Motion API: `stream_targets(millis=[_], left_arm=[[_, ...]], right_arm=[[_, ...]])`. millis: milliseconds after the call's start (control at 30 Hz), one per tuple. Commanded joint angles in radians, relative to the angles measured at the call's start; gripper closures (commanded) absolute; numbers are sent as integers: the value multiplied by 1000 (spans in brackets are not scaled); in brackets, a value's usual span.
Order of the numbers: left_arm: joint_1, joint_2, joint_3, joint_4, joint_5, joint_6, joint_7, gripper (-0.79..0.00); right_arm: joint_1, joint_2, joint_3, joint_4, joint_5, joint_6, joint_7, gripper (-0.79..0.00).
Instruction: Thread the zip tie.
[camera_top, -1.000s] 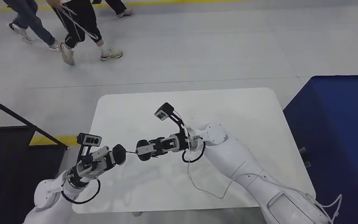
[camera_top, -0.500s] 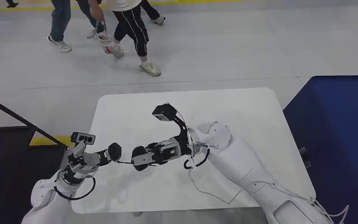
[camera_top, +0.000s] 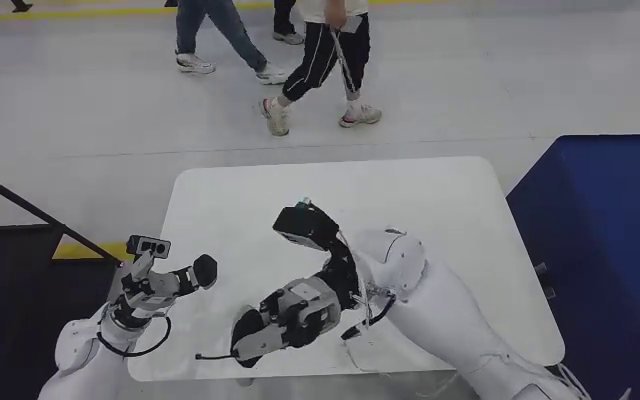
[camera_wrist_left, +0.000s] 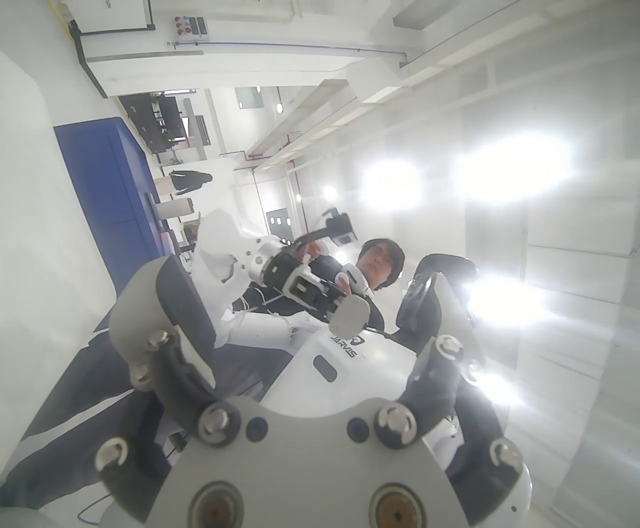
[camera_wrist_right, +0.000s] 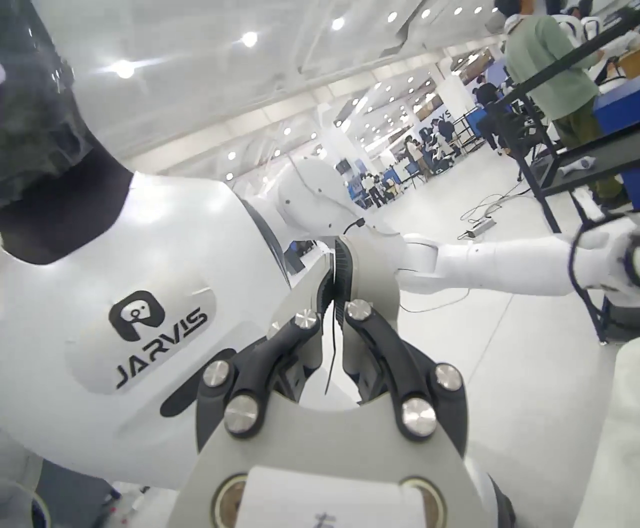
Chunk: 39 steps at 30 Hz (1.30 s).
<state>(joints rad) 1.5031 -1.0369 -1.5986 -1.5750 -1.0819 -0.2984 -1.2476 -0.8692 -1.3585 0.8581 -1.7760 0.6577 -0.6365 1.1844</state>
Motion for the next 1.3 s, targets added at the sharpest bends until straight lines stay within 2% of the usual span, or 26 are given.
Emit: stream_targets(millis=[0, 100, 200, 600, 867, 933, 1033, 1067, 1267], left_arm=[[0, 0, 0, 0, 0, 0, 0, -785], [0, 0, 0, 0, 0, 0, 0, -785], [0, 0, 0, 0, 0, 0, 0, -785], [0, 0, 0, 0, 0, 0, 0, -785], [0, 0, 0, 0, 0, 0, 0, -785], [0, 0, 0, 0, 0, 0, 0, -785], [0, 0, 0, 0, 0, 0, 0, -785], [0, 0, 0, 0, 0, 0, 0, -785], [0, 0, 0, 0, 0, 0, 0, -785]], right_arm=[[6, 3, 31, -76, 18, -47, -47, 0], [12, 9, 78, -208, 52, -133, -134, 0], [11, 16, 91, -255, 83, -183, -184, 0], [-15, 62, 66, -185, 5, -324, -325, 0], [-9, 71, 64, -165, -22, -317, -322, 0], [-9, 72, 117, -184, -136, -333, -334, 0], [-14, 68, 262, -295, -476, -376, -423, 0], [-18, 63, 294, -323, -544, -376, -460, 0], [-64, 41, 381, -443, -979, -376, -630, 0]])
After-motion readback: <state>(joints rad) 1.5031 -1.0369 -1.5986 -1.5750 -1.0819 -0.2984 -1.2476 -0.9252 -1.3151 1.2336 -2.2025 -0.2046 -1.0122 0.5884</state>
